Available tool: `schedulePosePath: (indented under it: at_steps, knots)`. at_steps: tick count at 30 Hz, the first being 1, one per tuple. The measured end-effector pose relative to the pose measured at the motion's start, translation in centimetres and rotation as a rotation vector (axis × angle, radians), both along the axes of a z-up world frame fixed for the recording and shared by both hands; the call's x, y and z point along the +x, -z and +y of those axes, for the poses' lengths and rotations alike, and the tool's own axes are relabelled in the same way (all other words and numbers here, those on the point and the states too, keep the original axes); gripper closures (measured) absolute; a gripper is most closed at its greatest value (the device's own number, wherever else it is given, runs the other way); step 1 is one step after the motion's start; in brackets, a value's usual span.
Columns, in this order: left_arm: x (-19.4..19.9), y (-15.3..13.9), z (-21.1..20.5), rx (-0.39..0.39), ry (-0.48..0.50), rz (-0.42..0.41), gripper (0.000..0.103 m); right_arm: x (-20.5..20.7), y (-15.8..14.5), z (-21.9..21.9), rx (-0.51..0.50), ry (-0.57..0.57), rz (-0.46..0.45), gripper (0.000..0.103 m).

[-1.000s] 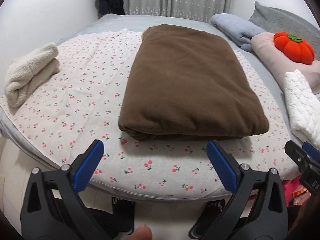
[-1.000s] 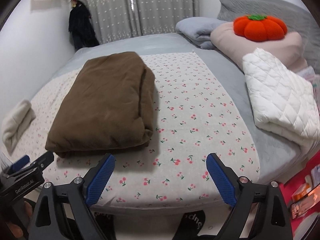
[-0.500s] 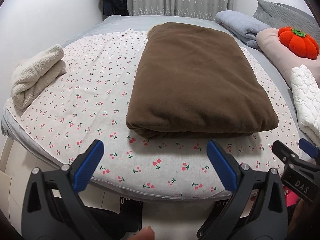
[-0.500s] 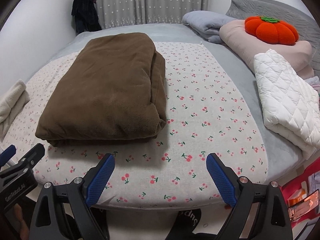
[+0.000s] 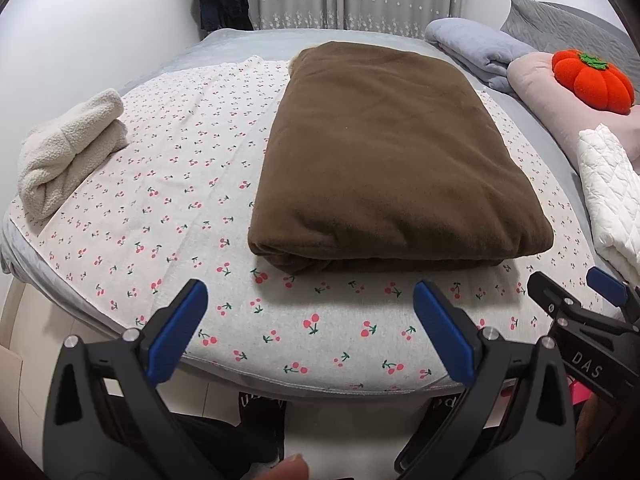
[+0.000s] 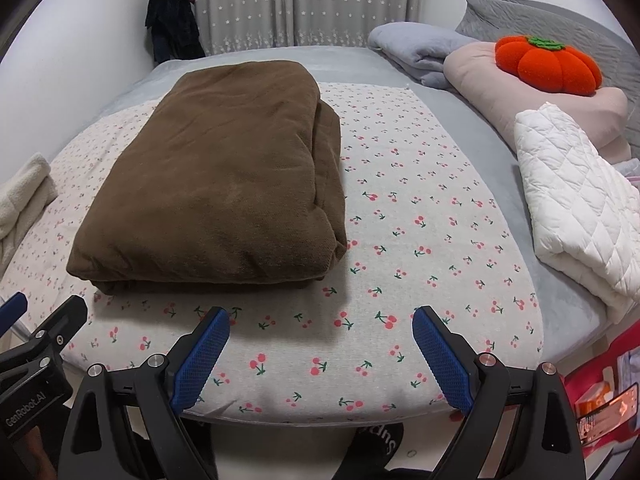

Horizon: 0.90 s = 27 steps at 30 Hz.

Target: Fold large clothes

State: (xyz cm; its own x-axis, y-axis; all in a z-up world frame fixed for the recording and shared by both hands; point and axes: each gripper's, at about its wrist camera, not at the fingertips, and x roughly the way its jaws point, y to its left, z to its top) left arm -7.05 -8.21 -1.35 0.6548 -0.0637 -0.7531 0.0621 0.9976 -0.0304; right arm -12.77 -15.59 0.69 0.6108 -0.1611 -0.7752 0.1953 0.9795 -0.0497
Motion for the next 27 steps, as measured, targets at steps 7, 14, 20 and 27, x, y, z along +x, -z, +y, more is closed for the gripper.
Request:
schedulePosePath:
  at_steps: [7,14,20,27]
  knots:
    - [-0.14,0.03,-0.16,-0.001,0.002,0.001,0.001,0.02,0.06,0.07,0.001,0.0,0.002,0.009]
    - [-0.25,0.04,-0.26,-0.002,0.0,0.0,0.001,0.01,0.07,0.1,0.0,-0.001,0.002,0.009]
    - [-0.12,0.1,-0.18,-0.002,0.005,0.003,0.001,0.0,0.09,0.22,0.0,0.002,0.002,0.009]
    - [-0.07,0.13,-0.07,-0.003,0.007,0.004,0.001,-0.02,0.13,0.19,-0.001,0.0,0.004,0.009]
